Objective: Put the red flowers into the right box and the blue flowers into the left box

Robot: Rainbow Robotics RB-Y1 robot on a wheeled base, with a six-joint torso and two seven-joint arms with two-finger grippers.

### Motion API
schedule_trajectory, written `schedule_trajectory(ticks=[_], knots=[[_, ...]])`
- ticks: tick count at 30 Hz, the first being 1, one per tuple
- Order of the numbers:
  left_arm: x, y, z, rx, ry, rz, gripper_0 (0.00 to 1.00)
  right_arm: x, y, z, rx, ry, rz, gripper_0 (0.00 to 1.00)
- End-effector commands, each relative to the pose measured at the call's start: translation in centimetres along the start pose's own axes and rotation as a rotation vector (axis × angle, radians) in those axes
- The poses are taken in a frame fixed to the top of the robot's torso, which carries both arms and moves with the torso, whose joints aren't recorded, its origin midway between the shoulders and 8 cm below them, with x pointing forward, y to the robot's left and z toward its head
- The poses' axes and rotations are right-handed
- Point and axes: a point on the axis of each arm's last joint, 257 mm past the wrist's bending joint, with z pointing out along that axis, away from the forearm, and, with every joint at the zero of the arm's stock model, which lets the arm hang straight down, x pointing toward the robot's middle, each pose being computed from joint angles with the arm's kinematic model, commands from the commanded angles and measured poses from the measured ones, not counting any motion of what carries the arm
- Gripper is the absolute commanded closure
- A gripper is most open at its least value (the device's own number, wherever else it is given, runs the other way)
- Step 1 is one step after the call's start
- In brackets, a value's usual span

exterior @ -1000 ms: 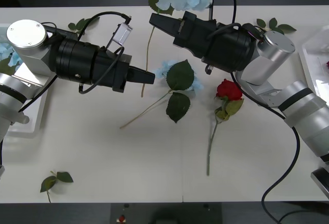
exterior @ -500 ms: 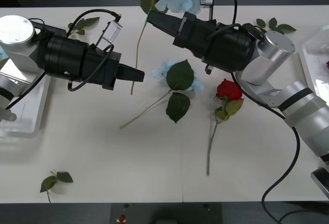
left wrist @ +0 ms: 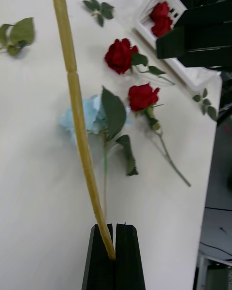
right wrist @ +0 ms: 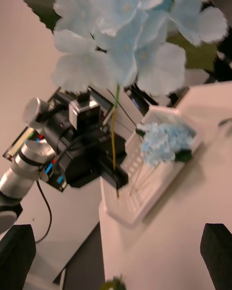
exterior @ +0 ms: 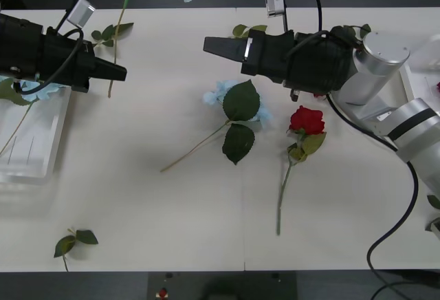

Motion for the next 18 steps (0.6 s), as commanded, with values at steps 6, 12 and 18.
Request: schedule_trajectory(ticks=[6, 12, 18], knots=[[-0.9, 5.0, -8.6, -0.254, 0.036, 0.002, 1.0, 0.1, -3.2, -7.7, 0.311, 0.471, -0.056, 0.0], [1.6, 7.9, -15.1, -0.433, 0.127, -0.104, 1.0, 2.9, -5.4, -14.8, 0.531, 0.731, 0.024, 0.0], [4.9, 10.6, -21.0, -0.622, 0.198, -0.232, 1.0, 2.4, -9.3, -20.5, 0.75, 0.819, -0.044, 0.0]])
